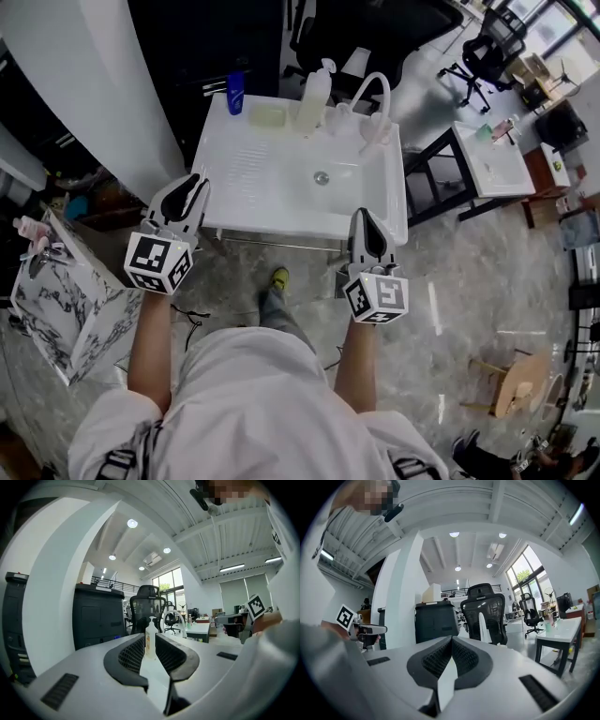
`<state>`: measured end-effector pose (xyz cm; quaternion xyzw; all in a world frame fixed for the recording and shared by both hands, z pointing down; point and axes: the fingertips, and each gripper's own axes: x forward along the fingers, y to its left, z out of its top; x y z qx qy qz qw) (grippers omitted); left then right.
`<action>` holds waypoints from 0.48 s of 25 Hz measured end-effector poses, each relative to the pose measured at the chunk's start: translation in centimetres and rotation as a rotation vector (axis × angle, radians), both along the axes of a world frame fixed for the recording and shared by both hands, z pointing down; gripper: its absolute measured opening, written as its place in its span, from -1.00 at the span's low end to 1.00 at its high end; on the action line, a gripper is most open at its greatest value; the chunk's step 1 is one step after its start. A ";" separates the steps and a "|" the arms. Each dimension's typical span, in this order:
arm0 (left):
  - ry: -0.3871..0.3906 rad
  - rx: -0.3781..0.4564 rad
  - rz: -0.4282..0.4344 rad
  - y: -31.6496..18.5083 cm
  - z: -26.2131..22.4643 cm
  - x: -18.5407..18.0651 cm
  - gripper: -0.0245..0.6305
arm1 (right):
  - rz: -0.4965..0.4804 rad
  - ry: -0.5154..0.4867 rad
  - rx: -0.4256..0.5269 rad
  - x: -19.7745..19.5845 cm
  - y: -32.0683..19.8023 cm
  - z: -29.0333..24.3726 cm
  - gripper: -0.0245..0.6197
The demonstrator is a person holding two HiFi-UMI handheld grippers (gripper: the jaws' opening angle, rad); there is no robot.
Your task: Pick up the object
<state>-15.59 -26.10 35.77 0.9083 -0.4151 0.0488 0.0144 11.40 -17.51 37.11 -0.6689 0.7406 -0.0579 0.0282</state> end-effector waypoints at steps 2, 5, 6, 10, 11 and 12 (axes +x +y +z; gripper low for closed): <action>-0.012 -0.008 -0.006 -3.0 0.3 1.4 -0.72 | -0.001 -0.011 -0.007 1.7 -3.0 0.4 -0.91; -0.034 -0.029 -0.012 -7.6 1.2 4.0 -0.72 | -0.020 -0.022 -0.027 3.8 -7.4 1.3 -0.91; -0.046 -0.034 -0.014 -9.0 1.6 5.0 -0.72 | -0.032 -0.024 -0.037 4.3 -8.9 1.7 -0.91; -0.095 -0.050 -0.019 -14.2 3.1 8.2 -0.72 | -0.077 -0.031 -0.072 5.9 -13.9 3.5 -0.91; -0.107 -0.056 -0.017 -15.2 3.5 8.8 -0.72 | -0.087 -0.037 -0.082 6.1 -14.9 4.0 -0.91; -0.124 -0.063 -0.014 -16.2 4.0 9.3 -0.72 | -0.098 -0.043 -0.091 6.2 -15.8 4.4 -0.91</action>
